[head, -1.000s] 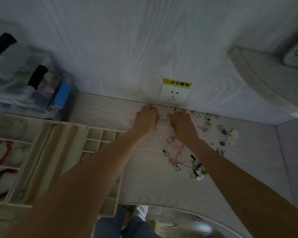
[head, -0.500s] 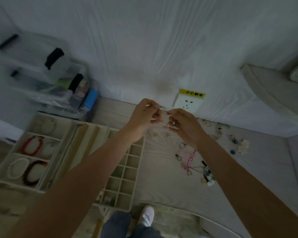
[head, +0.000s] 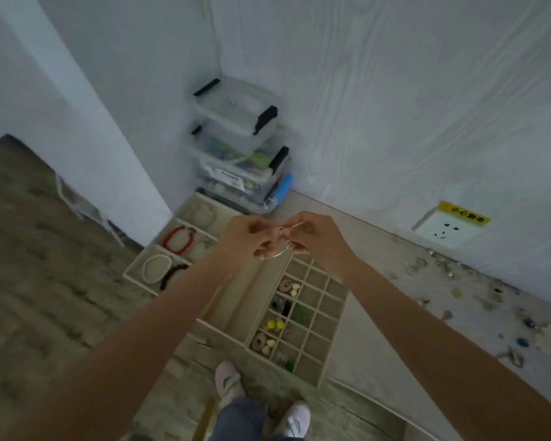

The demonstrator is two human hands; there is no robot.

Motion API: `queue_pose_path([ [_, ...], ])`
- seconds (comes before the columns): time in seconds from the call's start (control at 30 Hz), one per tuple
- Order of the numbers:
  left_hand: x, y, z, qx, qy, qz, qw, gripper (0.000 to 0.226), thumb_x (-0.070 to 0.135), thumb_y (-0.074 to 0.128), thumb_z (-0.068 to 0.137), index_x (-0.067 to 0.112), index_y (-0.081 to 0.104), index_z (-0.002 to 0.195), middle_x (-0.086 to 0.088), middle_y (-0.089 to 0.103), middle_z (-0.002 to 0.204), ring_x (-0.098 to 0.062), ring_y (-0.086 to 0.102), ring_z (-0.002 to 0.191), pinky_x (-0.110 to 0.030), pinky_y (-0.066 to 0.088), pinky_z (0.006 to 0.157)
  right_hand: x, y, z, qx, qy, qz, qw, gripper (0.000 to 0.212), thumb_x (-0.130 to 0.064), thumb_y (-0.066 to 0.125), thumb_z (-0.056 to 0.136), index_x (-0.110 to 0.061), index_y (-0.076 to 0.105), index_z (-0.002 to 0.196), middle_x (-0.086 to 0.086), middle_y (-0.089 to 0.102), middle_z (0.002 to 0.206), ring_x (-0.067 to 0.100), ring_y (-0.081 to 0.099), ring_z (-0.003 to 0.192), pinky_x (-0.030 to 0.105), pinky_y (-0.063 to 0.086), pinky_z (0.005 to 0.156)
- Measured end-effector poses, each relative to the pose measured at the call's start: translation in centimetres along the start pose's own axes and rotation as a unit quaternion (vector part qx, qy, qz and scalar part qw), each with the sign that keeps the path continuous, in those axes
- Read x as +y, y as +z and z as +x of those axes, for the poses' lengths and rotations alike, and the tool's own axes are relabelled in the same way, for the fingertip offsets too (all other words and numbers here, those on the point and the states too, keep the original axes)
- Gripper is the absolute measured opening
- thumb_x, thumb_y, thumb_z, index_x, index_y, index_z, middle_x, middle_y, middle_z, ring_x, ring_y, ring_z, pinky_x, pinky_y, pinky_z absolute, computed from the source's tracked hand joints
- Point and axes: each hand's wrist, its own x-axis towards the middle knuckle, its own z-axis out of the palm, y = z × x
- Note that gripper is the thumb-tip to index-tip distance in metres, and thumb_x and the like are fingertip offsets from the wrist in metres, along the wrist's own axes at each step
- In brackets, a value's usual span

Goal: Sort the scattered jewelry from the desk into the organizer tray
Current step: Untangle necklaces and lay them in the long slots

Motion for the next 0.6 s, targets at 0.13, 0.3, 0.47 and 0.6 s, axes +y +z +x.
queue_pose_path([
  [0.13,-1.3,-5.0,-0.2,0.047,-0.018,-0.033,0.998,0.017,0.001,0.050,0.094,-0.004,0.060,0.082,0.002,0.055,0.046,-0.004,0.048,0.036,-0.016,0.039,0.041,-1.1,4.7,2.0,-0.056,0.045,0.035,0.997,0.021,0.002,0.067,0.081,-0.003,0.058,0.100,0.014,0.064,0.085,0.018,0.065,0.074,0.020,0.056,0.072],
  [0.3,-2.9,-9.8,0.3,0.106,-0.060,-0.070,0.990,0.007,0.003,0.054,0.092,-0.001,0.060,0.091,-0.011,0.059,0.067,-0.004,0.058,0.044,-0.015,0.049,0.046,-1.0,9.6,5.0,-0.027,0.036,0.009,0.999,0.023,0.014,0.063,0.079,-0.008,0.056,0.082,0.005,0.062,0.064,0.005,0.061,0.050,0.018,0.053,0.052],
  [0.47,-5.5,-13.6,3.2,0.120,-0.074,0.110,0.984,0.010,0.006,0.060,0.083,0.009,0.068,0.081,0.000,0.061,0.060,-0.003,0.053,0.042,-0.010,0.041,0.045,-0.8,12.4,7.6,0.021,-0.105,-0.195,0.975,0.015,0.007,0.058,0.084,-0.006,0.064,0.089,0.001,0.064,0.080,-0.002,0.057,0.063,0.009,0.048,0.061],
  [0.6,-6.1,-14.2,5.0,0.078,-0.055,0.199,0.975,0.012,0.008,0.057,0.085,0.012,0.066,0.078,0.003,0.065,0.063,0.001,0.058,0.047,-0.003,0.042,0.052,-0.9,13.8,9.6,0.014,-0.165,-0.399,0.902,0.020,0.000,0.052,0.090,0.001,0.065,0.105,0.015,0.066,0.105,0.024,0.061,0.095,0.024,0.043,0.082],
])
